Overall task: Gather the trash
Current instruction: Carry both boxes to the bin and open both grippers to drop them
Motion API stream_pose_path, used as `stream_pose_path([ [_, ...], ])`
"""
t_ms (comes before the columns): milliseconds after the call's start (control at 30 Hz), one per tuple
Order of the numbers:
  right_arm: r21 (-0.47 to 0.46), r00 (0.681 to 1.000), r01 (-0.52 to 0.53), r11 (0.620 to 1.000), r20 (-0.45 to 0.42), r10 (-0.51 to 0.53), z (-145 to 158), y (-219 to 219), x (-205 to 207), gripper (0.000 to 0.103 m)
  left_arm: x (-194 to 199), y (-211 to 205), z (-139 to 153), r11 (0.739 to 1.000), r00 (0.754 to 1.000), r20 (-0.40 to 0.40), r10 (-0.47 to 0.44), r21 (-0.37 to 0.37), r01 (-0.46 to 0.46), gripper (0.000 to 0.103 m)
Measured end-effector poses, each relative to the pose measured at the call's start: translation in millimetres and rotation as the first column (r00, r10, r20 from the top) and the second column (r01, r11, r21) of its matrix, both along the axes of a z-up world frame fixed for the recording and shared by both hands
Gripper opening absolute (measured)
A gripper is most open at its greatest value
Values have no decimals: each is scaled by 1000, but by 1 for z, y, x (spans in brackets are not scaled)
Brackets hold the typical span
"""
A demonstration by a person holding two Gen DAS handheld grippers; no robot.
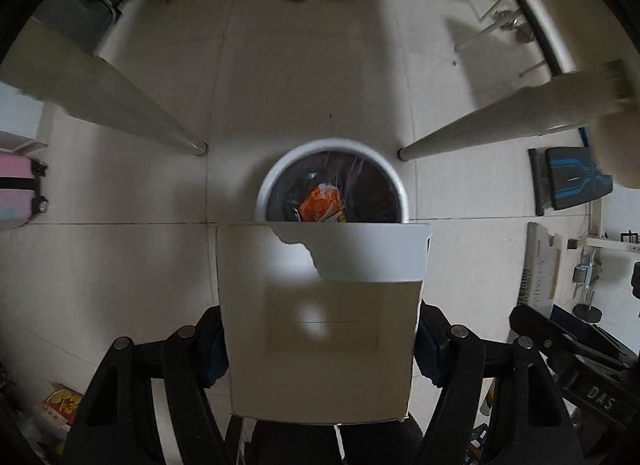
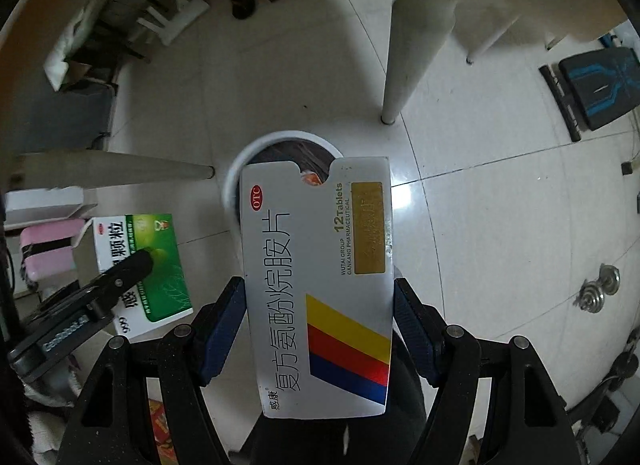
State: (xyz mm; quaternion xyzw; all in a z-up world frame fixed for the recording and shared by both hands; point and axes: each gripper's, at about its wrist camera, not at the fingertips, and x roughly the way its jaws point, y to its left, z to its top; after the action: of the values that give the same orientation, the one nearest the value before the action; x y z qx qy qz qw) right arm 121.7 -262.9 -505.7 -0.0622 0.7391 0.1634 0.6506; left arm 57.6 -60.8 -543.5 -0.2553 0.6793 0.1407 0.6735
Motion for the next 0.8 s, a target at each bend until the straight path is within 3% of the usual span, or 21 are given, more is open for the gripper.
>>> stream_pose_path([
  [100, -6, 1000, 15, 1000, -18, -15, -45, 4, 7, 75, 10, 2, -53, 999, 1000, -24, -6, -36, 5, 71],
  [300, -10, 998, 22, 1000, -57, -23, -134, 17, 24, 75, 15, 16, -117, 989, 997, -64, 34, -145, -43, 74],
  [433, -7, 997, 14, 1000, -77, -15, -170, 29, 31, 75, 6, 28, -124, 980, 995, -68, 76, -180, -87, 76],
  [500, 0, 996, 21, 1000, -91, -21, -183, 33, 36, 75, 1, 31, -121, 979, 993, -74, 88, -177, -100, 84],
  [533, 6, 995, 24, 1000, -102, -24, -189, 35, 38, 75, -2, 33, -122, 980, 993, -76, 89, -171, -101, 100],
  [633, 53, 991, 28, 998, -135, -21, -198, 42, 41, 76, -8, 39, -112, 985, 993, -71, 98, -138, -107, 103],
  [667, 68, 991, 24, 997, -136, -15, -197, 45, 41, 79, -12, 41, -107, 986, 992, -66, 103, -125, -111, 103],
  [700, 79, 991, 15, 997, -133, -5, -196, 48, 41, 94, -14, 43, -105, 987, 992, -66, 108, -115, -115, 103],
  [733, 82, 992, 6, 997, -127, 4, -195, 51, 40, 101, -17, 45, -100, 988, 991, -65, 114, -95, -120, 103],
  [800, 70, 994, -22, 997, -107, 30, -189, 54, 37, 103, -22, 49, -90, 991, 991, -56, 120, -55, -123, 103],
])
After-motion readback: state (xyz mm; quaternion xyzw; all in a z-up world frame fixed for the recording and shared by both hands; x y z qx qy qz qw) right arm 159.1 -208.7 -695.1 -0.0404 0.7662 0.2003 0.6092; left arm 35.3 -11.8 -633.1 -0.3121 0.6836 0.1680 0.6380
